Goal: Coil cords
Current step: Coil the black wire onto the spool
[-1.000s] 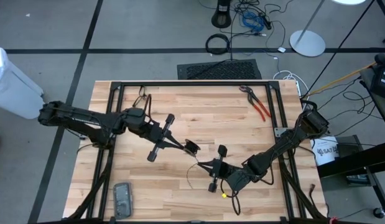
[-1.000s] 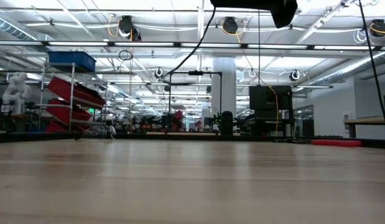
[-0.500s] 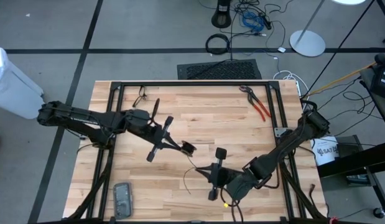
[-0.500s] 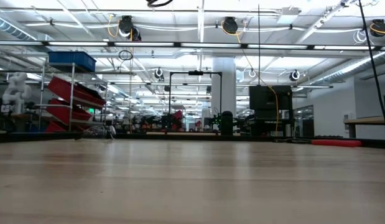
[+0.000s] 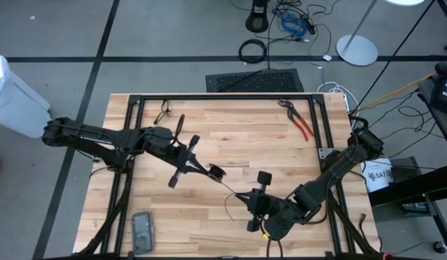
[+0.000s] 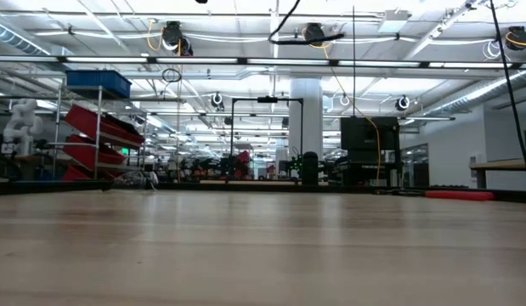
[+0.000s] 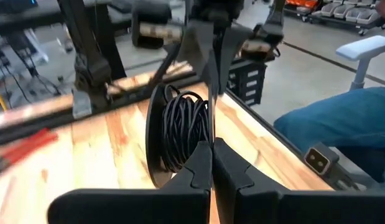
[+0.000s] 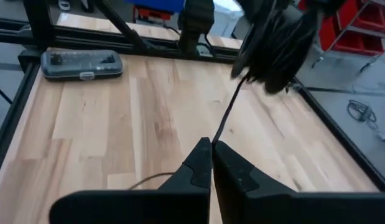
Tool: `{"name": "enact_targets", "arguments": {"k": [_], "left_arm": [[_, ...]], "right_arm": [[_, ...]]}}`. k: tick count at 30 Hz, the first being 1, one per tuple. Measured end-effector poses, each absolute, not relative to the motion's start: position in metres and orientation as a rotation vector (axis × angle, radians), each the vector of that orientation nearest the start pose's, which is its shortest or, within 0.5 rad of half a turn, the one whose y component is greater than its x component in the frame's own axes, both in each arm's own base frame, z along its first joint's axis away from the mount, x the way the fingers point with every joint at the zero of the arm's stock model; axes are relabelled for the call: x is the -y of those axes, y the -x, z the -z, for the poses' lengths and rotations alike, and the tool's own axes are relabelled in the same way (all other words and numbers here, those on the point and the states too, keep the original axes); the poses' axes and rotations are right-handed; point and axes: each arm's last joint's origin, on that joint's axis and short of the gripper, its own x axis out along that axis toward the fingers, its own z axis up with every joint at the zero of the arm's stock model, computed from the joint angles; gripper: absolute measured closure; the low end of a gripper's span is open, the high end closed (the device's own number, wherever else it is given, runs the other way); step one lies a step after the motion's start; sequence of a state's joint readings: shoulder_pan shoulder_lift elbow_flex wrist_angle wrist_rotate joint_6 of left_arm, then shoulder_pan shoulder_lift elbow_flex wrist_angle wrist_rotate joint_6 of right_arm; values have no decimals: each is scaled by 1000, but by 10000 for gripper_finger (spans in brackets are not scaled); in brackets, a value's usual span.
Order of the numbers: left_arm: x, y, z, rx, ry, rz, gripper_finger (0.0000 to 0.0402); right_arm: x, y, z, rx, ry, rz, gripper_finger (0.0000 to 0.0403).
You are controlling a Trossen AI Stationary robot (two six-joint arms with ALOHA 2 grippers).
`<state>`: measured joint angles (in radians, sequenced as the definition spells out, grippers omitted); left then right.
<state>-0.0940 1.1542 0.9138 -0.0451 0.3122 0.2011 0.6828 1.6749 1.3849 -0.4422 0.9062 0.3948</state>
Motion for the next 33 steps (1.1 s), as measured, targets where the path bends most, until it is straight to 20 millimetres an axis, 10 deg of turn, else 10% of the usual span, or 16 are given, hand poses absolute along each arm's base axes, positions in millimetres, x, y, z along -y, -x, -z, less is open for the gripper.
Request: {"name": "enact_targets", "arguments": {"k": [33], "left_arm": [[38, -251, -309, -338, -102, 528, 400]], "right_arm": [[-147, -354, -326, -313, 494, 332, 403]]}}
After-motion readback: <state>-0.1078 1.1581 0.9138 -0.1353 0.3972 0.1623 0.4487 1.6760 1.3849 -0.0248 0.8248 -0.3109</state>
